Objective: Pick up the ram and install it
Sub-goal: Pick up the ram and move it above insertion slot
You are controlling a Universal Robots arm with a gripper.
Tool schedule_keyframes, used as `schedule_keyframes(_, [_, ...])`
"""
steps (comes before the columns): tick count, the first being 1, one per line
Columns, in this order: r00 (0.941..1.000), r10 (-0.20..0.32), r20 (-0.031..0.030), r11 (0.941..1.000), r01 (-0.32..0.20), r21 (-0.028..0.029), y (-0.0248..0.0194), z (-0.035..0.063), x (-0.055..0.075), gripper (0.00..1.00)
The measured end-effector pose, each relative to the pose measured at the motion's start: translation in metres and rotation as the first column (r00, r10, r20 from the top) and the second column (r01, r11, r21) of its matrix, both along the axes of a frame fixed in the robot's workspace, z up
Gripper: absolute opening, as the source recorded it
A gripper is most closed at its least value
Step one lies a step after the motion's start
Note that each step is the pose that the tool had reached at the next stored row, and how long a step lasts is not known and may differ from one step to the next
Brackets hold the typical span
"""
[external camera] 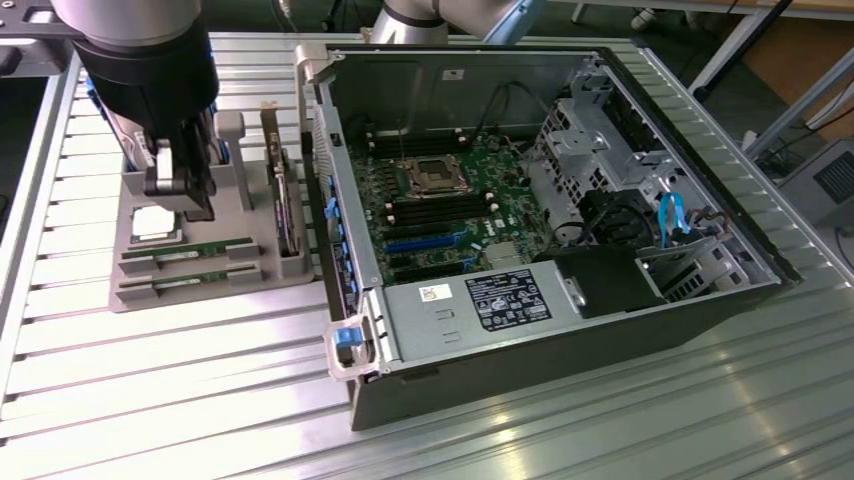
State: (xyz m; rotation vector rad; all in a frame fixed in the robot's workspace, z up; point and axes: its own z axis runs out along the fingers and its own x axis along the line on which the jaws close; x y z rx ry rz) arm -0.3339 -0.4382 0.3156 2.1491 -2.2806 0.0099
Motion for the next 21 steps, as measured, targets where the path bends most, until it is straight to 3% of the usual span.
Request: schedule_keyframes(21, [1.0, 0.0, 0.0, 1.0, 0.0, 0.0, 0.0, -0.0055, 0.0, 0.36])
